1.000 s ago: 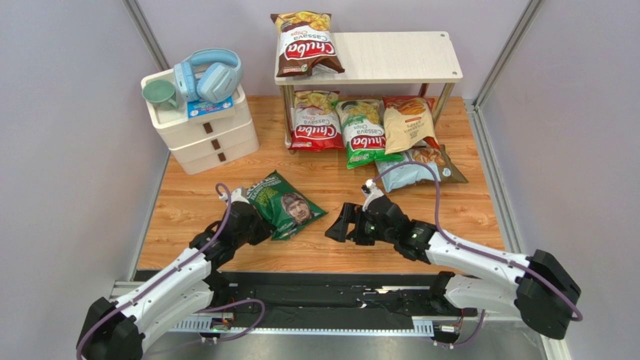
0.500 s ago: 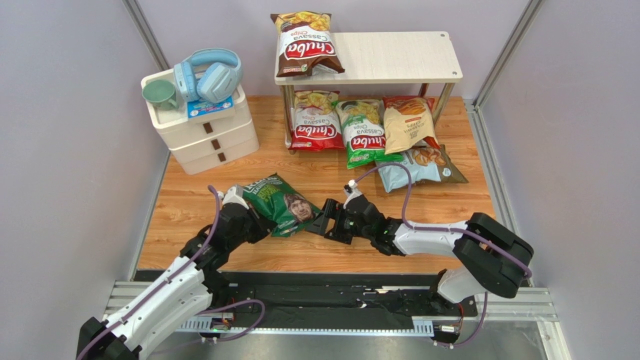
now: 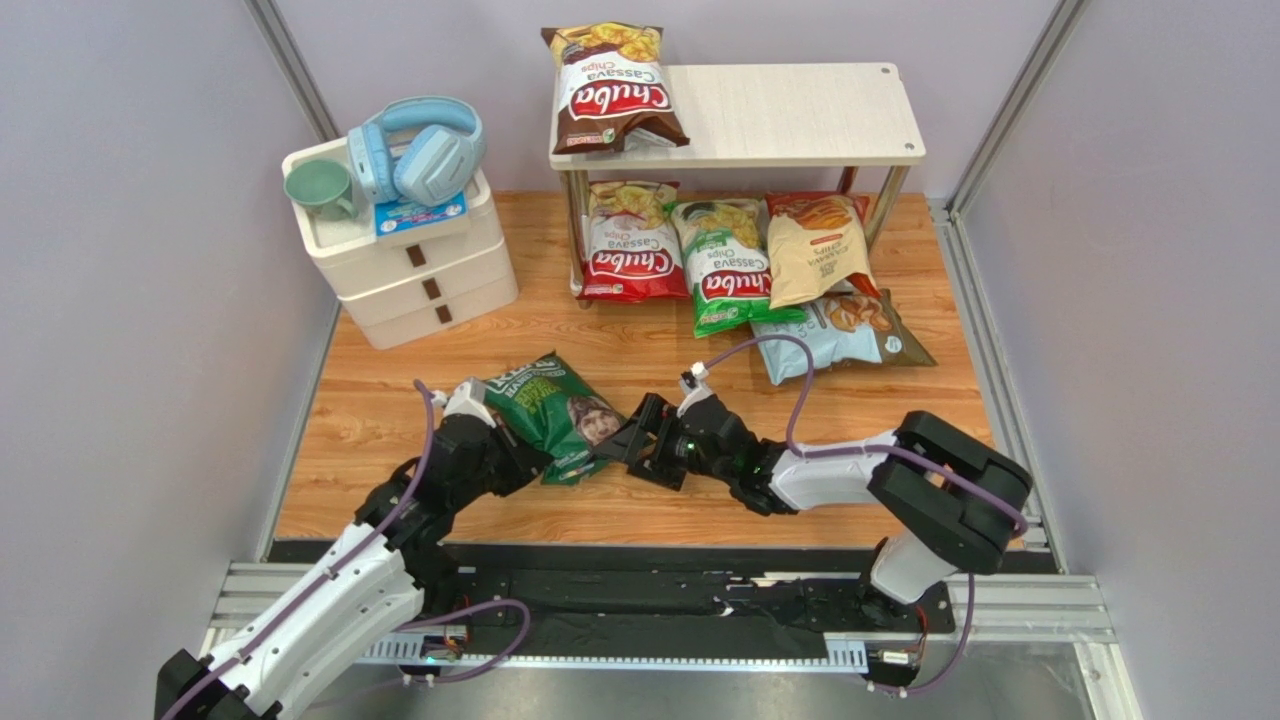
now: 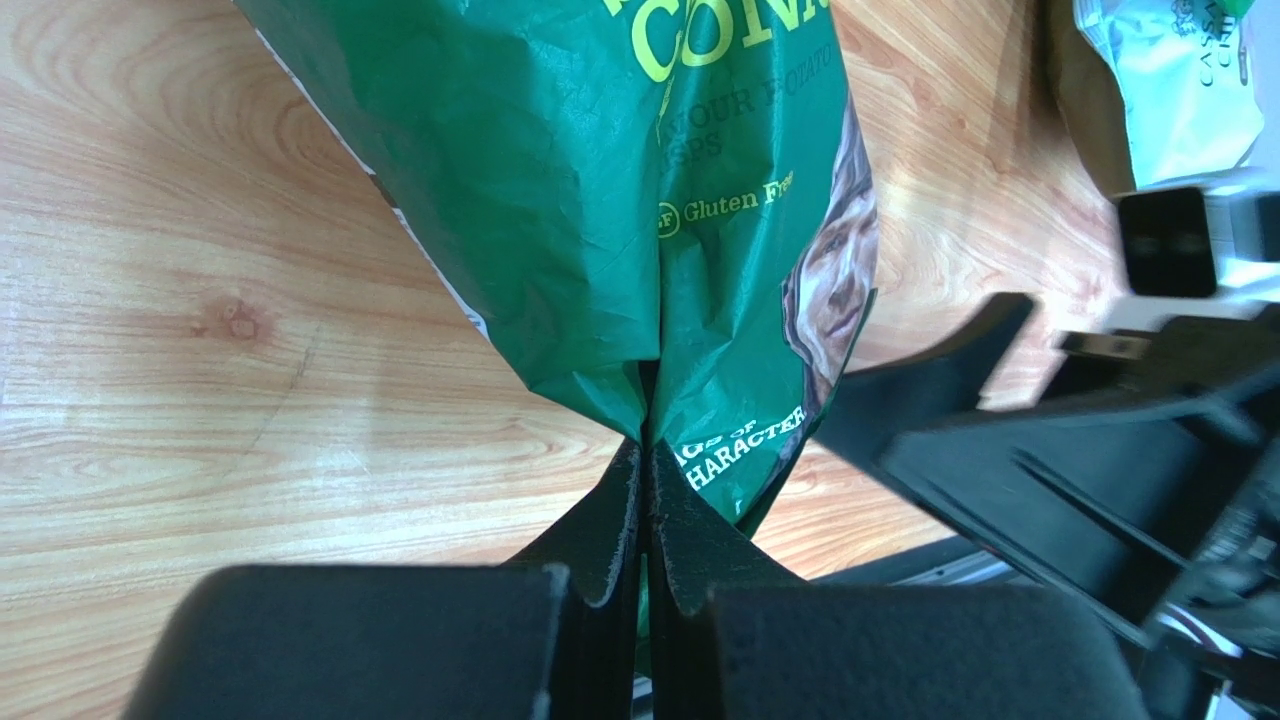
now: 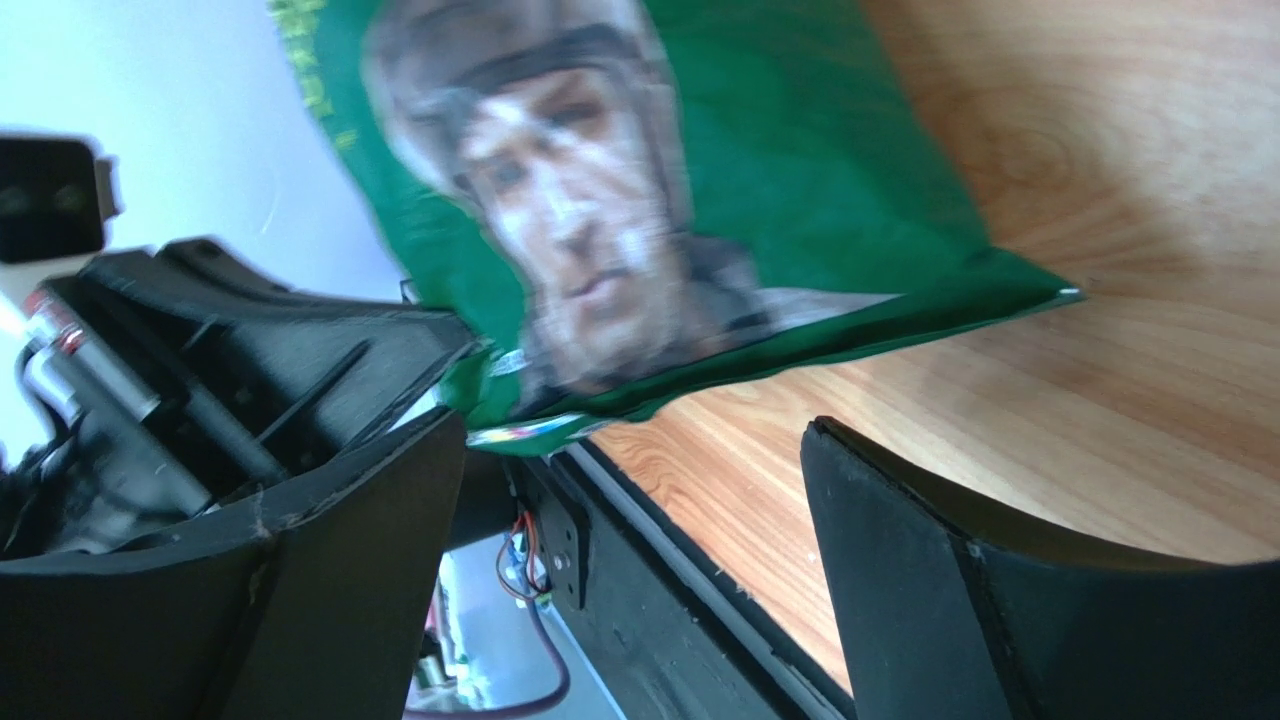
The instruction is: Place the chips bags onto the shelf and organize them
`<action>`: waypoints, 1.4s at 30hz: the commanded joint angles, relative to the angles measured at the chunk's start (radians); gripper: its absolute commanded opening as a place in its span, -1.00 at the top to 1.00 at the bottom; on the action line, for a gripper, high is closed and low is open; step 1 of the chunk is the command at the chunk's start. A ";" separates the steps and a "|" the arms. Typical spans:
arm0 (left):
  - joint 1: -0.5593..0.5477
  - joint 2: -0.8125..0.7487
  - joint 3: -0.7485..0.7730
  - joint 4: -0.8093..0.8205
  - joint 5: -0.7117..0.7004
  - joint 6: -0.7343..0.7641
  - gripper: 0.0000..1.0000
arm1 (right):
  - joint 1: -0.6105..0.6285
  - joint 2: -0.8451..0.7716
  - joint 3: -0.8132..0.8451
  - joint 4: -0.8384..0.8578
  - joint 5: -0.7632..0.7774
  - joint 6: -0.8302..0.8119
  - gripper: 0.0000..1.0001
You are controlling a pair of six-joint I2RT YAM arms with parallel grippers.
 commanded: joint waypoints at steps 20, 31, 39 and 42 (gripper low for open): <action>-0.003 -0.089 -0.023 -0.042 0.048 0.005 1.00 | 0.046 0.284 -0.028 0.430 0.119 0.323 -0.70; -0.018 -0.103 -0.035 -0.057 0.057 -0.001 1.00 | 0.054 0.377 -0.013 0.534 0.147 0.369 -0.03; -0.027 -0.132 -0.002 -0.109 0.043 0.024 1.00 | 0.054 0.290 0.009 0.362 0.138 0.259 1.00; -0.027 -0.153 0.069 -0.225 -0.015 0.044 0.69 | 0.052 0.197 0.012 0.231 0.107 0.173 1.00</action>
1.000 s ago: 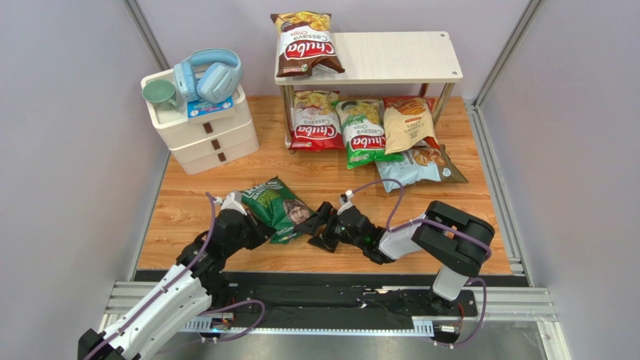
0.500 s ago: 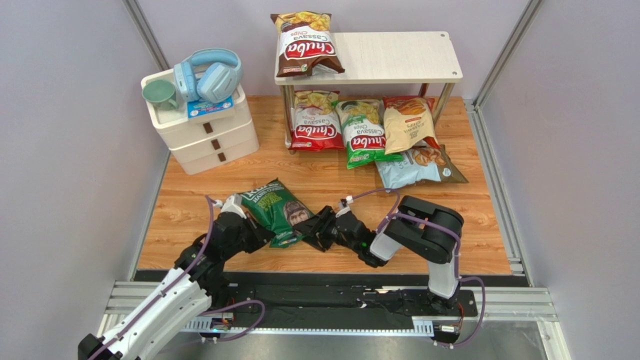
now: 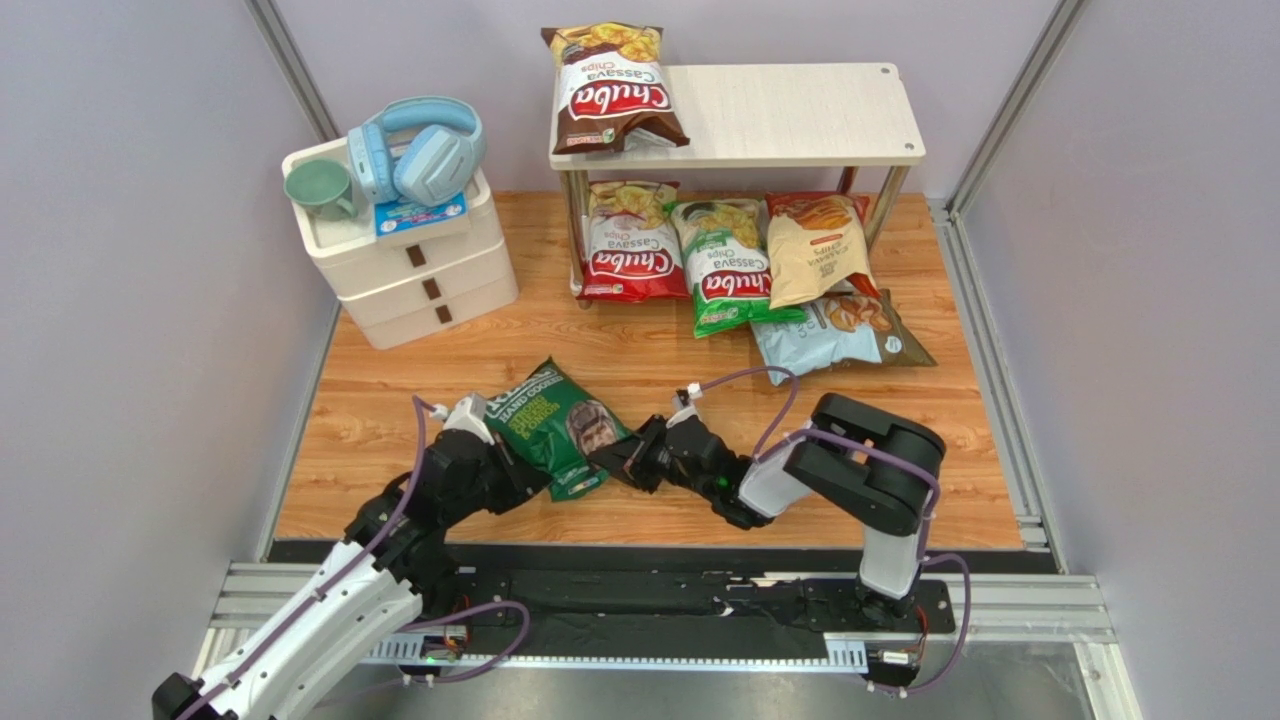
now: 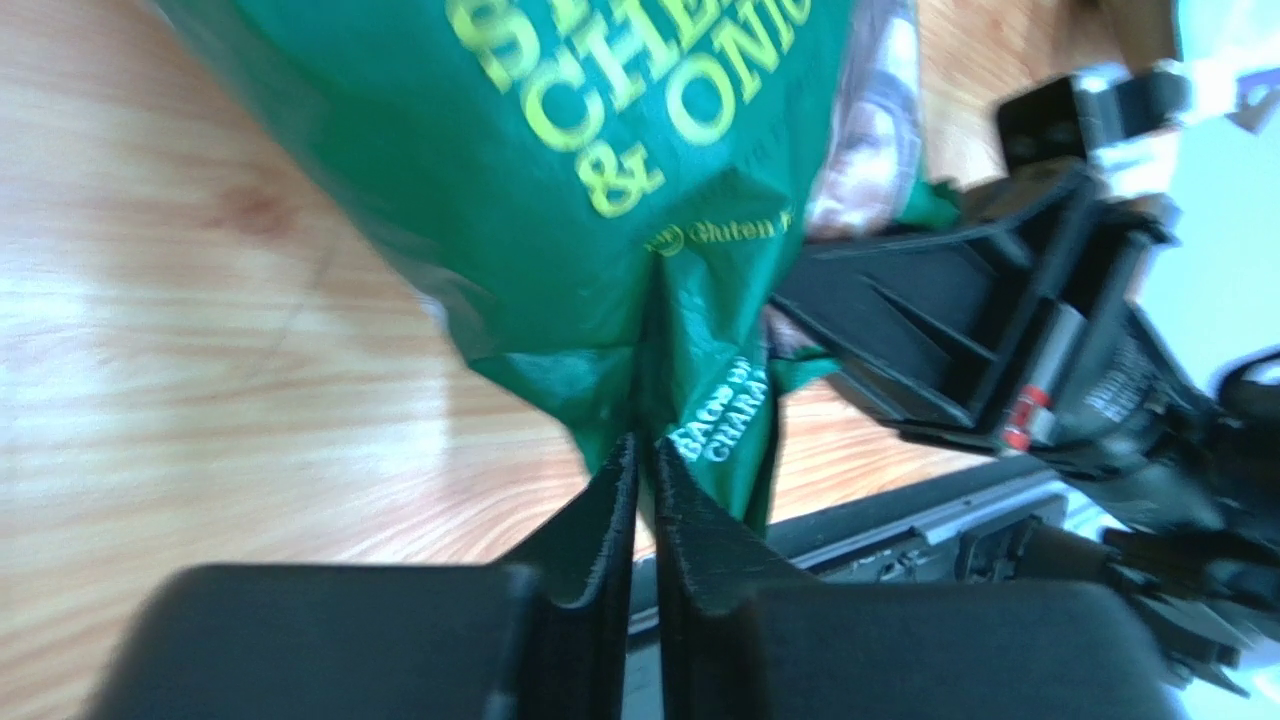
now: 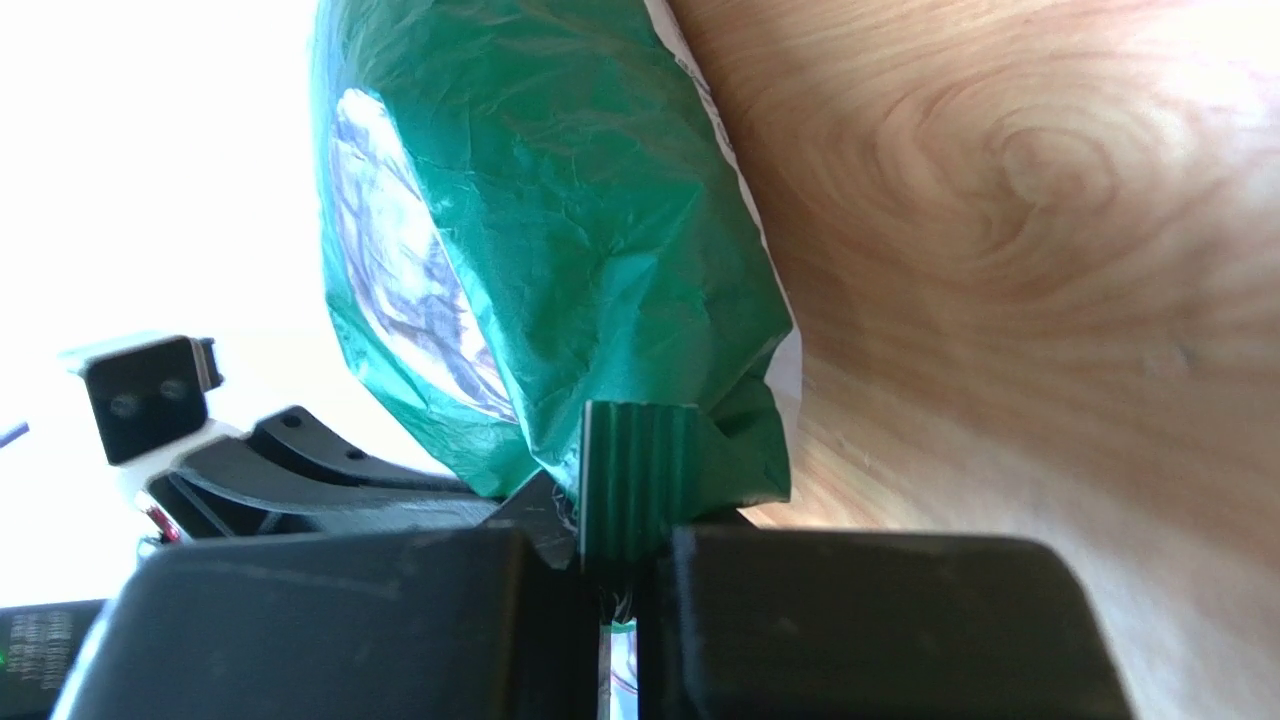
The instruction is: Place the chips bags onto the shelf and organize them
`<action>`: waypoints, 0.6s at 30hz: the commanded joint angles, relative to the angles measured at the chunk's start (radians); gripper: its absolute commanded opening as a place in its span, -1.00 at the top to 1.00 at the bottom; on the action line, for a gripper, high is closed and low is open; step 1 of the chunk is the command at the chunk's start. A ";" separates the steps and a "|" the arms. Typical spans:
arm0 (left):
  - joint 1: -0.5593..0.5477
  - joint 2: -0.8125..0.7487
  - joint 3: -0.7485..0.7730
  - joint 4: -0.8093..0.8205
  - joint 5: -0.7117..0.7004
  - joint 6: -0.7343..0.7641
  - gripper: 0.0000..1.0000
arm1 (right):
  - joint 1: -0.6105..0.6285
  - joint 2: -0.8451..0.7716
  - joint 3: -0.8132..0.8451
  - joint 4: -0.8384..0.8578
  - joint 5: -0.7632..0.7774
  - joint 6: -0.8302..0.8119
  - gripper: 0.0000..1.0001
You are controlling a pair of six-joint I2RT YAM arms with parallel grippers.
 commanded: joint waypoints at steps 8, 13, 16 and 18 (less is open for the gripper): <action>-0.001 -0.197 0.299 -0.420 -0.316 0.016 -0.12 | 0.006 -0.549 0.242 -0.957 0.106 -0.681 1.00; -0.001 -0.178 0.294 -0.391 -0.317 -0.013 -0.13 | -0.049 -0.677 0.428 -1.147 0.044 -0.950 1.00; -0.001 -0.113 0.288 -0.365 -0.297 -0.008 -0.11 | -0.063 -0.687 0.596 -1.271 -0.082 -1.088 1.00; -0.001 -0.081 0.291 -0.356 -0.286 -0.002 -0.09 | -0.063 -0.703 0.733 -1.382 -0.075 -1.139 1.00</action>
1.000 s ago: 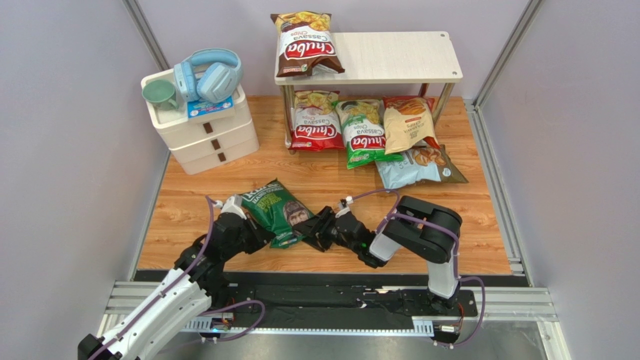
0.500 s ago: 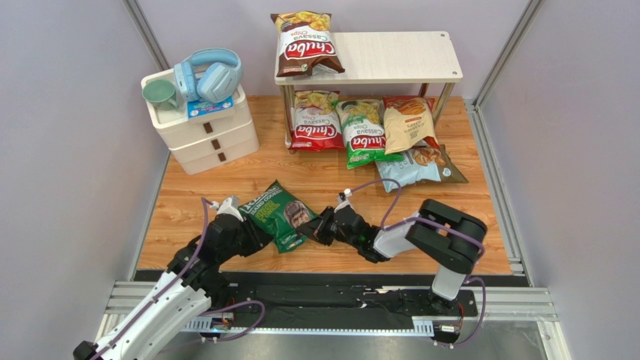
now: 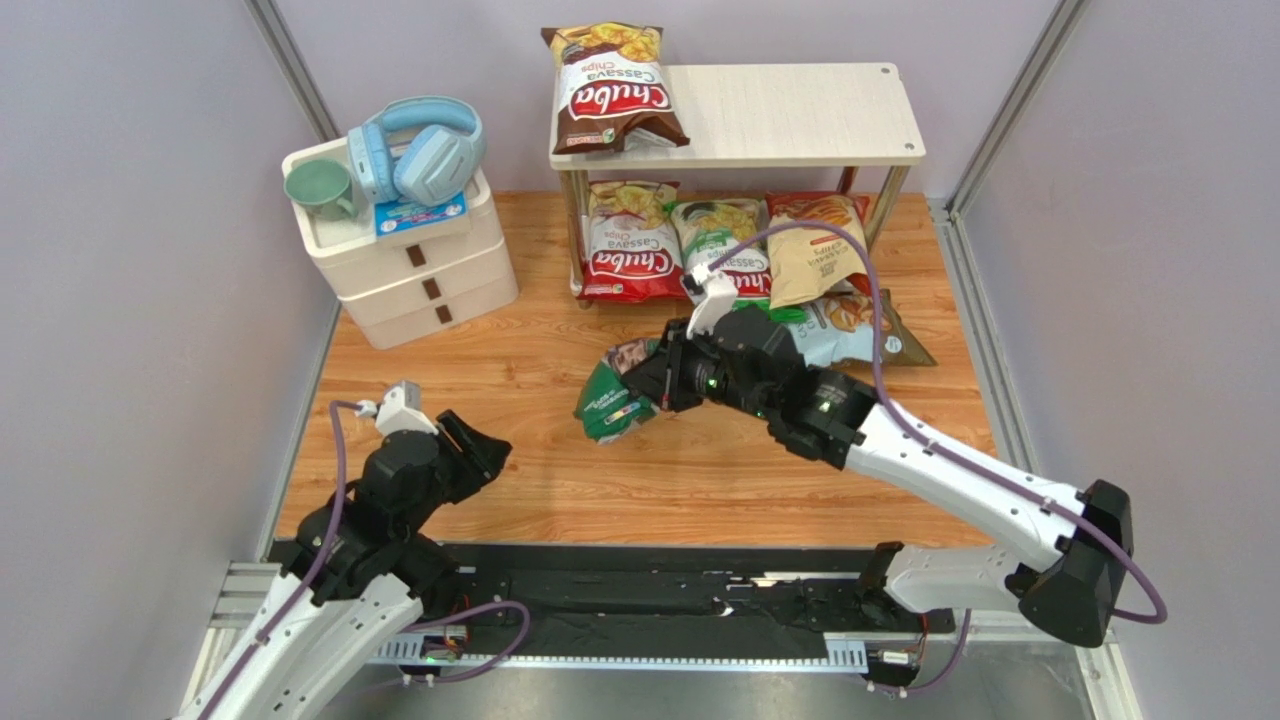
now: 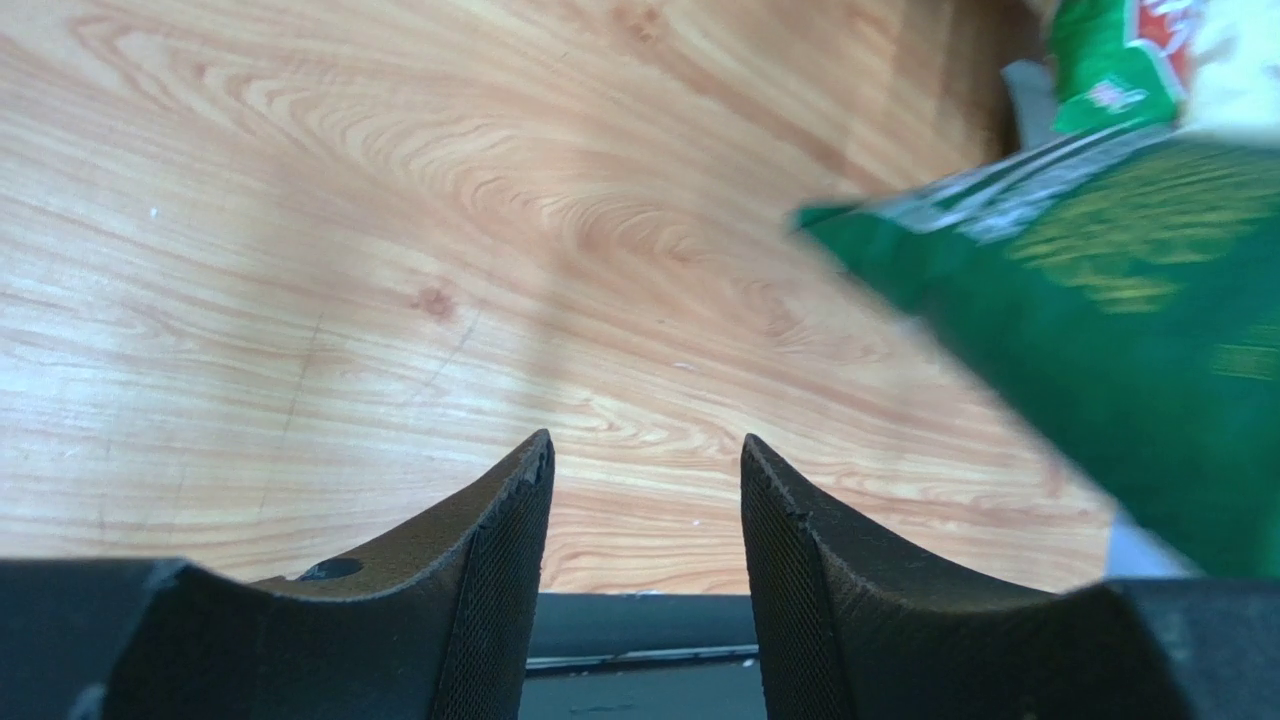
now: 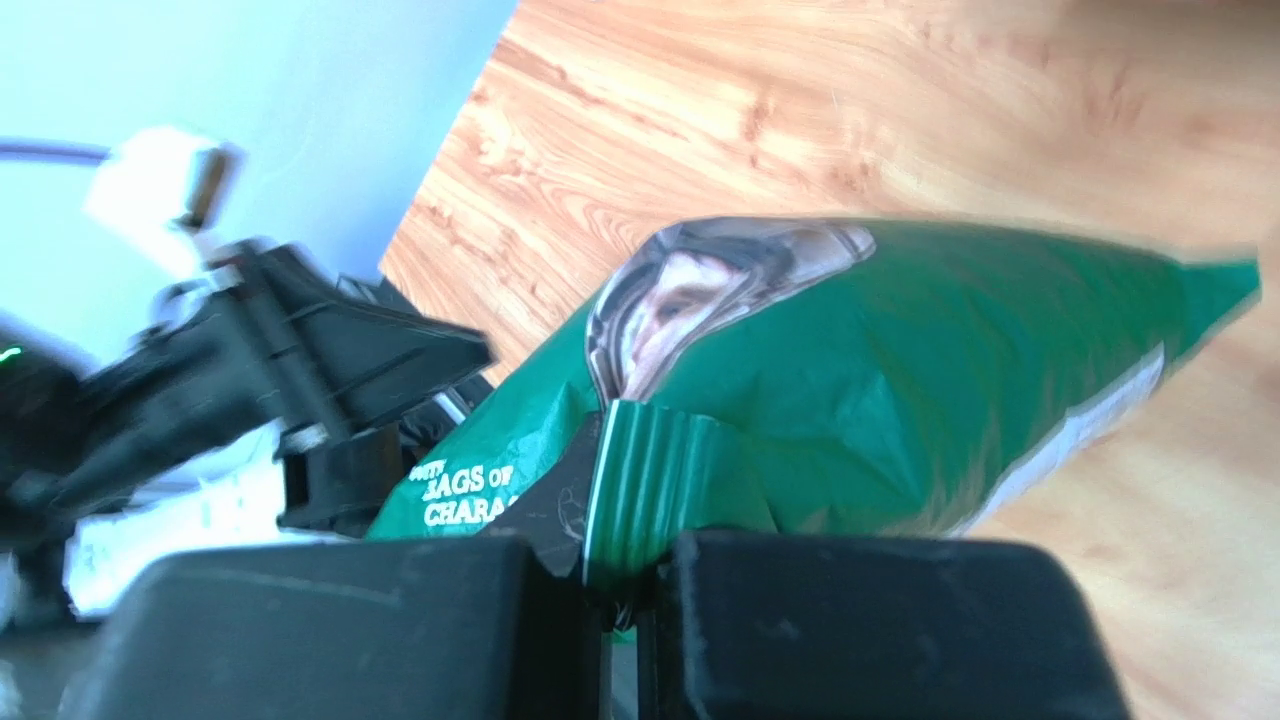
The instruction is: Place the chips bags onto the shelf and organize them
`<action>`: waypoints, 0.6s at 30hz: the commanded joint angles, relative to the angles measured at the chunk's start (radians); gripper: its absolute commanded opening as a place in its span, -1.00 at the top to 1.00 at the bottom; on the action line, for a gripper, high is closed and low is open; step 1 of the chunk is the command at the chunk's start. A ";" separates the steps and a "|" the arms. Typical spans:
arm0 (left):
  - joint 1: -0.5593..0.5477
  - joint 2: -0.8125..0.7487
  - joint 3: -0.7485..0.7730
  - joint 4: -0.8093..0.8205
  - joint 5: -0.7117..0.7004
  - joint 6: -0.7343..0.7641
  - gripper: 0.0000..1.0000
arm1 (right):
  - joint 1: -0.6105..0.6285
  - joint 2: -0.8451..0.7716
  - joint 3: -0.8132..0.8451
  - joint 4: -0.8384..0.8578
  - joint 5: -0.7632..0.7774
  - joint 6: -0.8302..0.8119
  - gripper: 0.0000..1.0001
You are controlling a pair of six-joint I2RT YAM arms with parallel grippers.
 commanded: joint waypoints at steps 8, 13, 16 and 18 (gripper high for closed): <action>-0.001 0.047 0.004 0.018 -0.014 0.022 -0.08 | -0.023 -0.105 0.607 -0.398 0.338 -0.391 1.00; -0.001 0.036 -0.016 0.020 -0.006 0.007 -0.07 | -0.037 -0.053 0.814 -0.349 0.476 -0.581 1.00; -0.001 0.033 -0.029 0.027 0.006 0.002 -0.06 | -0.088 0.008 0.897 -0.303 0.467 -0.629 1.00; -0.001 0.033 -0.031 0.027 0.008 0.002 -0.05 | -0.167 0.031 0.925 -0.257 0.405 -0.629 1.00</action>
